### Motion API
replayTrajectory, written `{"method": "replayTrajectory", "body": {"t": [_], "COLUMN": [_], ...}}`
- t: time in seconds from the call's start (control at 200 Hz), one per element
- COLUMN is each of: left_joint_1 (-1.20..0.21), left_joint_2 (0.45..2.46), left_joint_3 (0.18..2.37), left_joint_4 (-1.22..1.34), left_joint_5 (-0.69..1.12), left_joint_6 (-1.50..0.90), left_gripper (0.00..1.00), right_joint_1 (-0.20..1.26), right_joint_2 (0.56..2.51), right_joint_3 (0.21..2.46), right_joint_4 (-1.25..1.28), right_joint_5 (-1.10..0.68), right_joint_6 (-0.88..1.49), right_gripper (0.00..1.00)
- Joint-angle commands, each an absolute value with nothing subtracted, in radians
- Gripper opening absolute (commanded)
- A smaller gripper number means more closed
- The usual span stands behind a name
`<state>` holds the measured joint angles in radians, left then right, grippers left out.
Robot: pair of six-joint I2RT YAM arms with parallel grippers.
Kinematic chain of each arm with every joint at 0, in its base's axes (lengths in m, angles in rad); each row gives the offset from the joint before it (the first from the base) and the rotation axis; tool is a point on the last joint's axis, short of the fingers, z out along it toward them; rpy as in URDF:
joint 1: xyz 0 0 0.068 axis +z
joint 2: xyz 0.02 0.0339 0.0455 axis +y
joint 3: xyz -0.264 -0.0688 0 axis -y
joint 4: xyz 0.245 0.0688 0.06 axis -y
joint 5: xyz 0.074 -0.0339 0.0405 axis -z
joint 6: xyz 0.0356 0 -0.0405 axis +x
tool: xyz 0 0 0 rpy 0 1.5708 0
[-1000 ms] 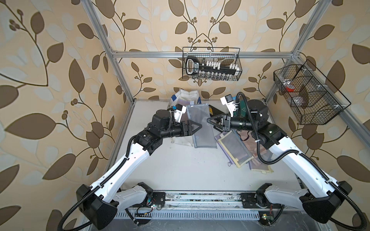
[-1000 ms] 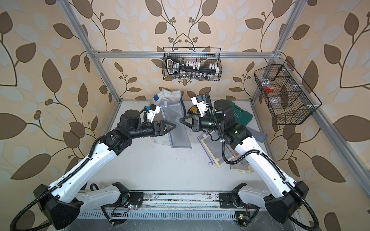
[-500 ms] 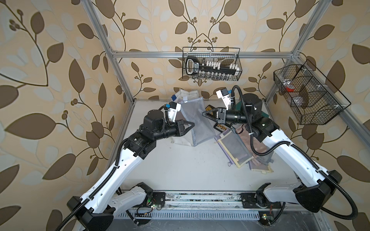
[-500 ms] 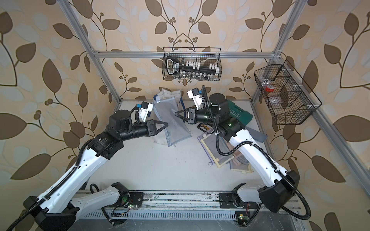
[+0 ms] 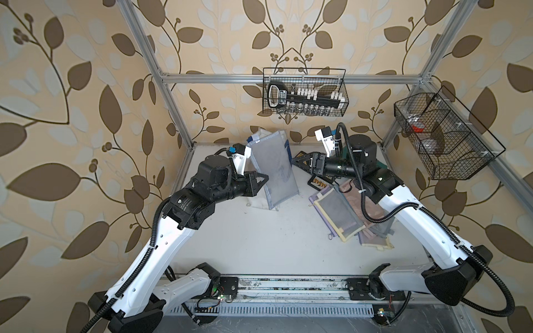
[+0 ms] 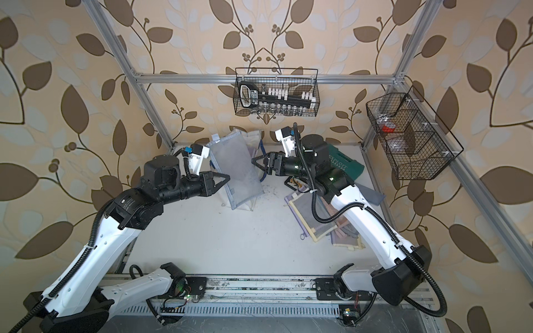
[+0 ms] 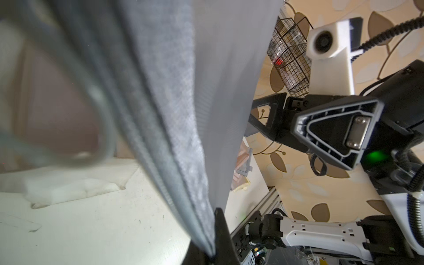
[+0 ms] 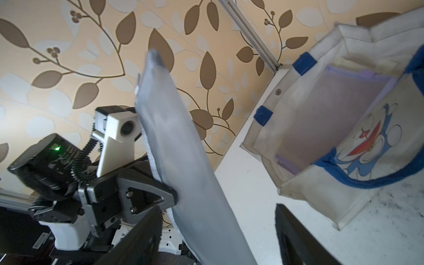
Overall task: Put the pencil pouch into the canvas bag
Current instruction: Place the pencil pouch in the canvas bag.
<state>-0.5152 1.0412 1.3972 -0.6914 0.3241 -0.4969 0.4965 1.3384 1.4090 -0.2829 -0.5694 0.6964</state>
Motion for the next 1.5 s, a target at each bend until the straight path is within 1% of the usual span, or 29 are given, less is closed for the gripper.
{"method": "replayTrajectory", "body": {"t": [0.0,0.065,0.135,0.35,0.445,0.46,0.575,0.78,1.015,1.29,1.495], "left_joint_1": [-0.506,-0.506,-0.505,-0.49,-0.478,-0.476,-0.455,-0.431,-0.418,-0.385,-0.364], "left_joint_2": [1.084,1.117,1.16,1.356,1.434,1.469,1.565,1.691,1.72,1.821,1.883], "left_joint_3": [1.504,1.554,1.611,1.836,1.92,1.933,1.992,2.004,1.86,1.849,1.887], "left_joint_4": [-0.784,-0.814,-0.847,-0.963,-0.968,-0.97,-0.955,-0.926,-0.813,-0.803,-0.865], "left_joint_5": [0.252,0.229,0.189,-0.049,-0.121,-0.129,-0.181,-0.168,-0.035,0.085,0.076], "left_joint_6": [-0.414,-0.393,-0.366,-0.258,-0.206,-0.198,-0.14,-0.047,-0.016,-0.03,-0.037], "left_gripper": [0.0,0.0,0.0,0.0,0.0,0.0,0.0,0.0,0.0,0.0,0.0], "right_joint_1": [0.463,0.437,0.413,0.365,0.352,0.35,0.329,0.315,0.266,0.194,0.156], "right_joint_2": [1.33,1.326,1.315,1.271,1.236,1.23,1.187,1.14,1.113,1.157,1.218], "right_joint_3": [1.444,1.447,1.442,1.418,1.366,1.357,1.29,1.226,1.122,1.037,1.037], "right_joint_4": [-0.374,-0.417,-0.462,-0.708,-0.781,-0.79,-0.835,-0.885,-0.896,-0.867,-0.846], "right_joint_5": [-0.49,-0.47,-0.449,-0.305,-0.238,-0.229,-0.197,-0.16,-0.162,-0.18,-0.18], "right_joint_6": [0.701,0.701,0.691,0.54,0.483,0.477,0.452,0.439,0.428,0.383,0.346], "right_gripper": [0.88,0.93,0.95,0.96,0.96,0.96,0.96,0.96,0.96,0.96,0.96]}}
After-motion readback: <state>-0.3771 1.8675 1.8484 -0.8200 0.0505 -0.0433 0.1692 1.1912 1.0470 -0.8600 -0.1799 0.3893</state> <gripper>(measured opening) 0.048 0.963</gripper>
